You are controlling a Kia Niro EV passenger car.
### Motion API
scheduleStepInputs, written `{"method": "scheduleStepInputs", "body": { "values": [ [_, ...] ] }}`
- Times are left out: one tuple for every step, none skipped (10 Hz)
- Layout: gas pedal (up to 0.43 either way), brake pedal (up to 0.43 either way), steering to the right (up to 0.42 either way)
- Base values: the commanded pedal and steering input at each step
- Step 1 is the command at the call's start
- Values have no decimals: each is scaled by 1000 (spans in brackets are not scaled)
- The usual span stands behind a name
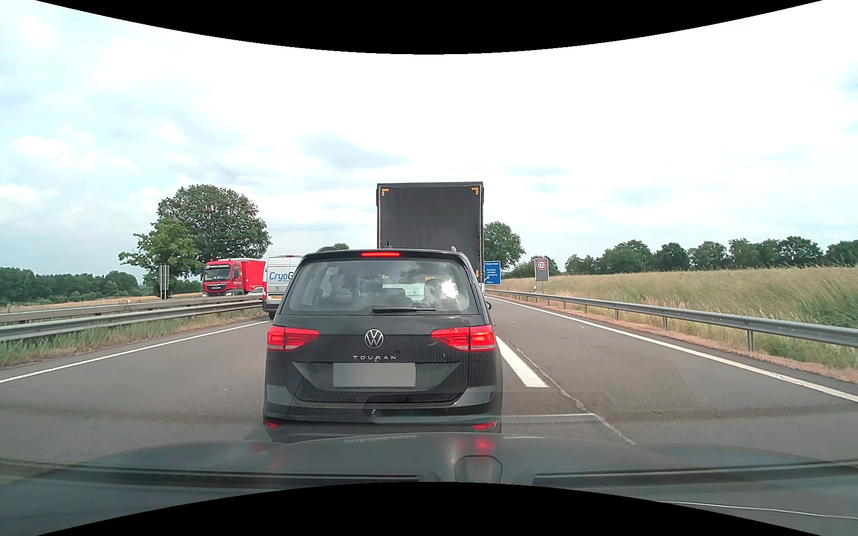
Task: Follow the waypoints while adhering to traffic rules and regulations
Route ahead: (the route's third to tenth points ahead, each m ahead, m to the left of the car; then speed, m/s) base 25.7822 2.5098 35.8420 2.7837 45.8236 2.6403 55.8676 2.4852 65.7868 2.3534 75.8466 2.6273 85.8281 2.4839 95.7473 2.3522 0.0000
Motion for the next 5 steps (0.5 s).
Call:
{"method": "scheduleStepInputs", "body": {
  "values": [
    [0,250,-1],
    [0,250,-2],
    [0,250,-1],
    [0,250,-2],
    [0,250,-2]
  ]
}}
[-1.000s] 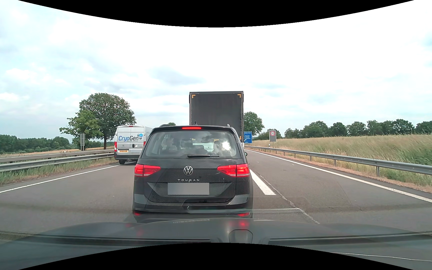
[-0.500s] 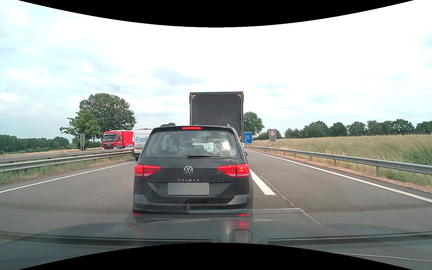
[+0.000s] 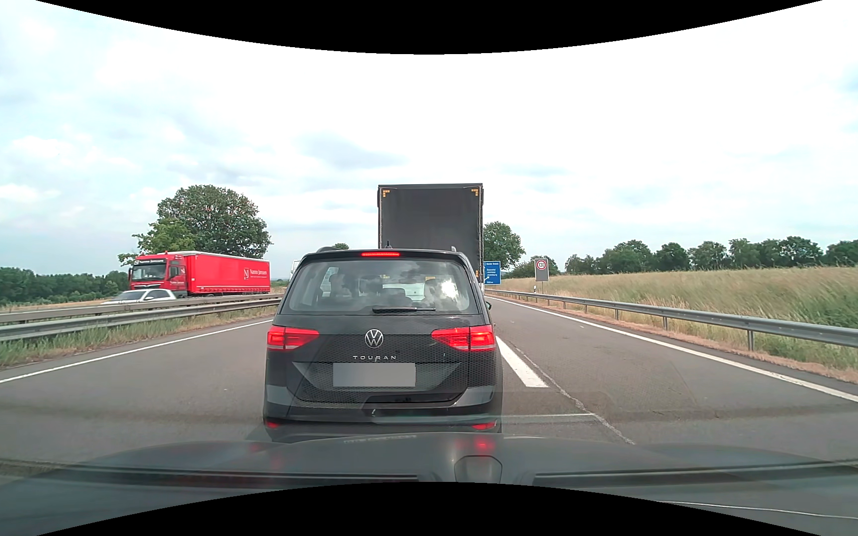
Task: Follow the waypoints while adhering to traffic rules and regulations
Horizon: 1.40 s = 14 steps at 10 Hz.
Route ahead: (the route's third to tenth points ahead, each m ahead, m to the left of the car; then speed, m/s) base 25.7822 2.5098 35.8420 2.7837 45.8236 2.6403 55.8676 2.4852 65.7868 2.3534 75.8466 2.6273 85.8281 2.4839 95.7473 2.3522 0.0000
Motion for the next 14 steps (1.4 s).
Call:
{"method": "scheduleStepInputs", "body": {
  "values": [
    [0,250,-2],
    [0,250,-2],
    [0,250,-2],
    [0,250,-2],
    [0,250,-2],
    [0,250,-2],
    [0,250,-2],
    [0,250,-2],
    [0,250,-2],
    [0,250,-2],
    [0,250,-2],
    [0,250,-2],
    [0,250,-1],
    [0,250,-2]
  ]
}}
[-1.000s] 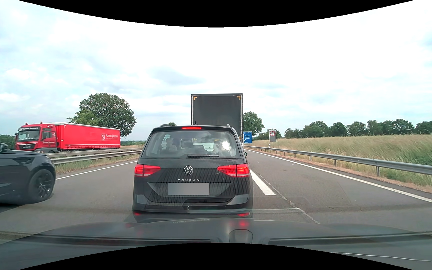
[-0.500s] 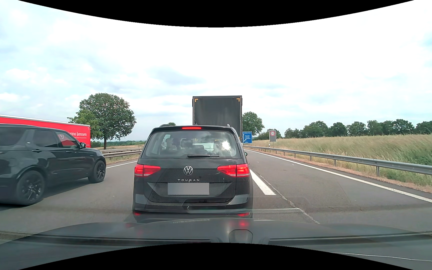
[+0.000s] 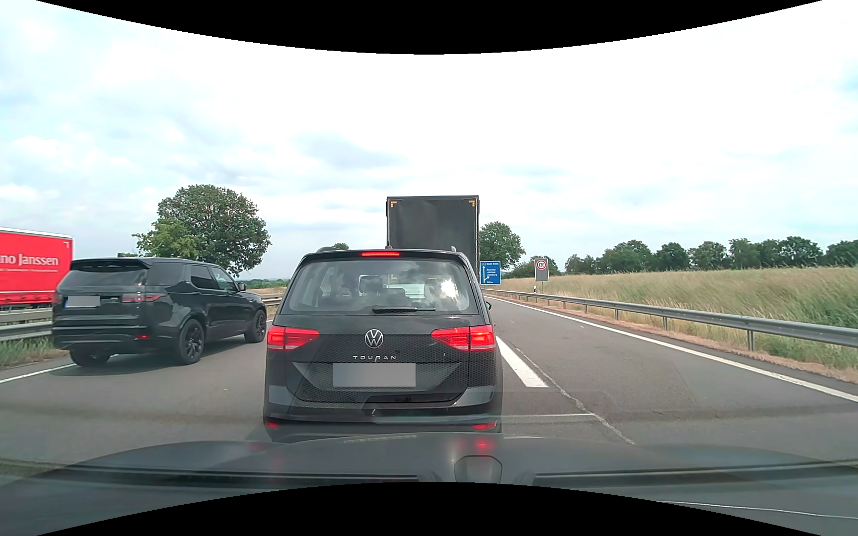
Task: Follow the waypoints while adhering to traffic rules and regulations
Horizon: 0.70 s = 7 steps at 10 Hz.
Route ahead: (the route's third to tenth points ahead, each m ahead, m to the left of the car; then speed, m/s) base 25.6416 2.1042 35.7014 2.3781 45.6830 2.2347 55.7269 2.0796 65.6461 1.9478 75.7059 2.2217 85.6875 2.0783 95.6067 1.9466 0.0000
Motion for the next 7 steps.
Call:
{"method": "scheduleStepInputs", "body": {
  "values": [
    [0,250,-2],
    [0,250,-2],
    [0,250,-2],
    [0,250,-2],
    [0,250,-2],
    [0,250,-2],
    [0,250,-2]
  ]
}}
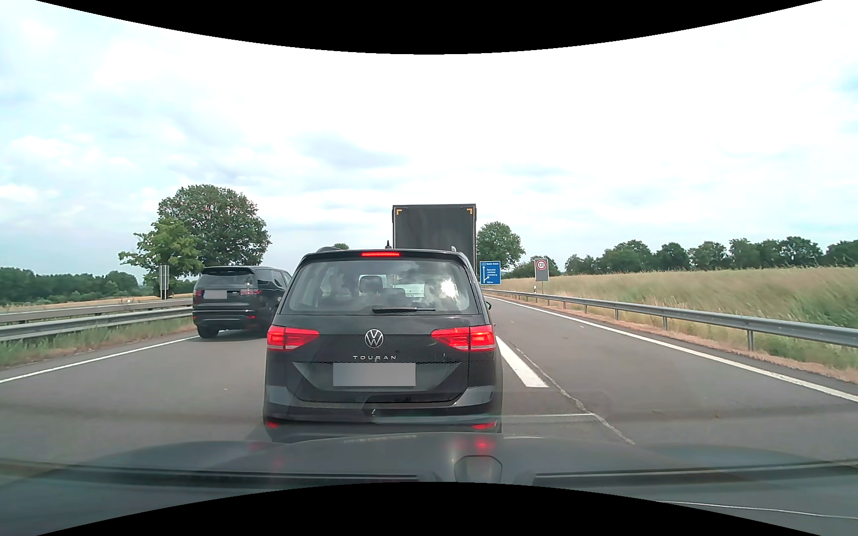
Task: Follow the waypoints while adhering to traffic rules and regulations
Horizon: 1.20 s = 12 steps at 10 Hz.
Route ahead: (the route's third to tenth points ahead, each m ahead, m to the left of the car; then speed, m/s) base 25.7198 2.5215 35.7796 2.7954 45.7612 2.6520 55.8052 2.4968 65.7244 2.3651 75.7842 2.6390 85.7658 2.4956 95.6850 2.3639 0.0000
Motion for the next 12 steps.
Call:
{"method": "scheduleStepInputs", "body": {
  "values": [
    [0,256,-2],
    [0,250,-2],
    [0,250,-2],
    [0,250,-2],
    [0,250,-2],
    [0,250,-2],
    [0,250,-2],
    [0,250,-2],
    [0,250,-2],
    [0,250,-2],
    [0,232,-2],
    [0,189,-2]
  ]
}}
